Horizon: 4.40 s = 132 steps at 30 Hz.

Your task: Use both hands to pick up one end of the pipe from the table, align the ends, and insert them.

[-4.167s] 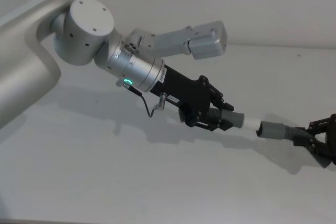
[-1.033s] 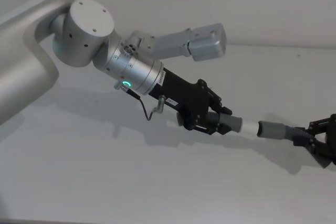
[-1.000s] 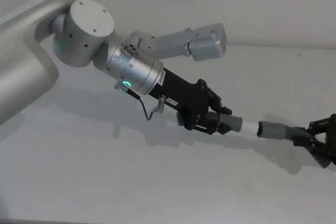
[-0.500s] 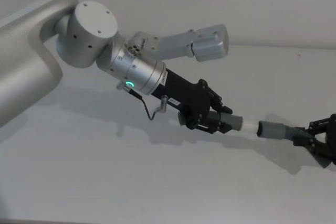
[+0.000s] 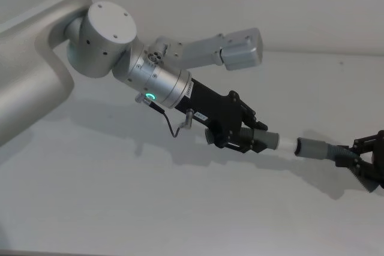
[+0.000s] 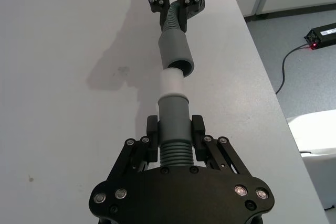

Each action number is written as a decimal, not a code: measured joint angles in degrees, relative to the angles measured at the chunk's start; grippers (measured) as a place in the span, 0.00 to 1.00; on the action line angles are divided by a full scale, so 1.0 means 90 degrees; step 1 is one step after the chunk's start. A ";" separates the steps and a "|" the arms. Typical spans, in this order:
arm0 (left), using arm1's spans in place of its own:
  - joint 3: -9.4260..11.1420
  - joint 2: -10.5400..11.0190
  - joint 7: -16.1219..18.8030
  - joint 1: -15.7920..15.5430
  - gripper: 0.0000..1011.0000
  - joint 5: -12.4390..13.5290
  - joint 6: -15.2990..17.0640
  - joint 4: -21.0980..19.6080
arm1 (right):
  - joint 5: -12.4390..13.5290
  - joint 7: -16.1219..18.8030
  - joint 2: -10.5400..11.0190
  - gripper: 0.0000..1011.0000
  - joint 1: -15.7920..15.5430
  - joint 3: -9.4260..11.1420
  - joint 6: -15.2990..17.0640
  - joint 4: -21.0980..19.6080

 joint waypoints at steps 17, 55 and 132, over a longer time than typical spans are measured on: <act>0.0061 0.0122 0.0072 -0.0032 0.36 -0.0028 0.0057 -0.0120 | 0.0001 -0.0045 0.0028 0.16 0.0006 -0.0044 -0.0069 -0.0001; 0.0126 0.0264 0.0226 -0.0078 0.36 0.0021 0.0173 -0.0237 | -0.0022 -0.0186 0.0127 0.16 0.0127 -0.0270 -0.0195 0.0039; 0.0125 0.0272 0.0232 -0.0078 0.36 0.0020 0.0174 -0.0240 | 0.0151 -0.0547 0.0195 0.16 0.0344 -0.0706 -0.0178 0.0007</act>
